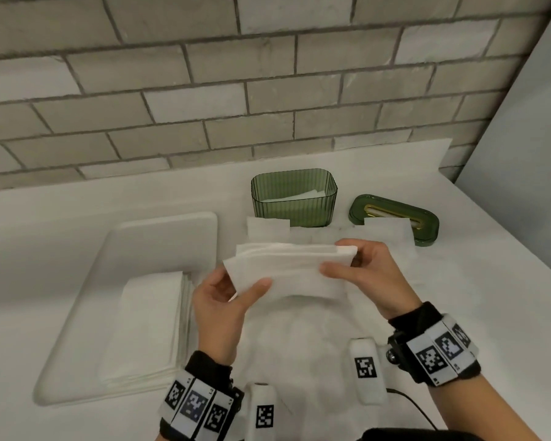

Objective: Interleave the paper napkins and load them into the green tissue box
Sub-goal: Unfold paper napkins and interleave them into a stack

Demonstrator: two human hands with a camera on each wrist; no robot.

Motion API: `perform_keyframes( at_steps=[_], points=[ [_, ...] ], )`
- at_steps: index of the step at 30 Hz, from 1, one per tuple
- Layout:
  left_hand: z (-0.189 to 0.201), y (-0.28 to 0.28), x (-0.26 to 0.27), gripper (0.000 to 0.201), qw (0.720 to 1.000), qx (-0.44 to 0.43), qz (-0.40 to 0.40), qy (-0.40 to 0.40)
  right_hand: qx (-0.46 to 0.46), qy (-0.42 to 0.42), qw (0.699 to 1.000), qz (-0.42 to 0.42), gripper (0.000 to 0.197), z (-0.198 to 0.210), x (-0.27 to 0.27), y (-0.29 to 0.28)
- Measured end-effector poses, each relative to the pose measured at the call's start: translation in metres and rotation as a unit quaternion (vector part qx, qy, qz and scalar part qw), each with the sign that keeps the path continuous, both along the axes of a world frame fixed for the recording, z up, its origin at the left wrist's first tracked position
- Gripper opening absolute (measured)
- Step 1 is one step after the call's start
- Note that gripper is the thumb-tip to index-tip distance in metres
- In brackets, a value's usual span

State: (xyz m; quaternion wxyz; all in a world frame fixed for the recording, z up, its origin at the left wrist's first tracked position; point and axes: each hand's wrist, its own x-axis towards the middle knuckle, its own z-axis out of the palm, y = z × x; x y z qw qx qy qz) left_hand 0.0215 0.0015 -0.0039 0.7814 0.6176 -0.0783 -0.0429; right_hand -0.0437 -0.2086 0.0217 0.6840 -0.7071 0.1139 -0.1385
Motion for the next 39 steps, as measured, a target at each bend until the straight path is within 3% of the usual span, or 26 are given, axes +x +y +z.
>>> perform_keyframes(
  at_steps=[2,4,8,11,17,20,24,28,30,32,36,39],
  points=[
    [-0.002,-0.001,0.003,0.025,0.999,0.019,-0.034,-0.001,-0.01,-0.039,0.999,-0.012,0.016,0.002,0.001,-0.003],
    [-0.005,-0.007,0.005,0.021,0.997,0.042,-0.065,-0.016,-0.005,-0.057,0.998,-0.01,0.021,-0.001,0.002,-0.002],
    [-0.02,-0.019,0.005,0.035,0.985,0.114,-0.128,0.009,0.025,-0.008,1.0,0.005,0.027,-0.026,0.005,-0.001],
    [-0.032,-0.024,0.004,0.042,0.98,0.124,-0.126,0.087,0.004,0.059,0.998,0.0,0.033,-0.047,0.007,-0.002],
    [-0.033,-0.033,0.004,0.039,0.979,0.111,-0.061,0.159,0.009,0.11,0.994,-0.005,0.034,-0.059,0.011,-0.007],
    [-0.022,-0.042,0.002,0.031,0.988,0.105,-0.071,0.087,-0.018,0.069,0.997,0.0,0.026,-0.052,0.017,0.005],
    [-0.015,-0.039,0.009,0.037,0.995,0.077,-0.064,0.02,-0.058,-0.013,0.998,-0.009,0.028,-0.038,0.018,0.009],
    [-0.03,-0.028,0.016,0.043,0.988,0.104,-0.095,0.055,-0.051,0.036,0.997,-0.047,0.033,-0.051,0.015,-0.005],
    [-0.039,-0.025,0.016,0.035,0.977,0.132,-0.123,0.114,-0.024,0.099,0.994,-0.044,0.037,-0.062,0.014,-0.009],
    [-0.045,-0.024,0.015,0.026,0.973,0.157,-0.12,0.122,-0.015,0.125,0.991,-0.051,0.036,-0.066,0.012,-0.011],
    [-0.032,-0.028,0.018,0.018,0.989,0.115,-0.066,0.07,0.045,0.09,0.992,-0.073,0.03,-0.049,0.011,-0.014],
    [-0.02,-0.03,0.019,0.017,0.994,0.064,-0.051,0.066,0.087,0.074,0.993,-0.041,0.028,-0.033,0.012,-0.016]
  ],
)
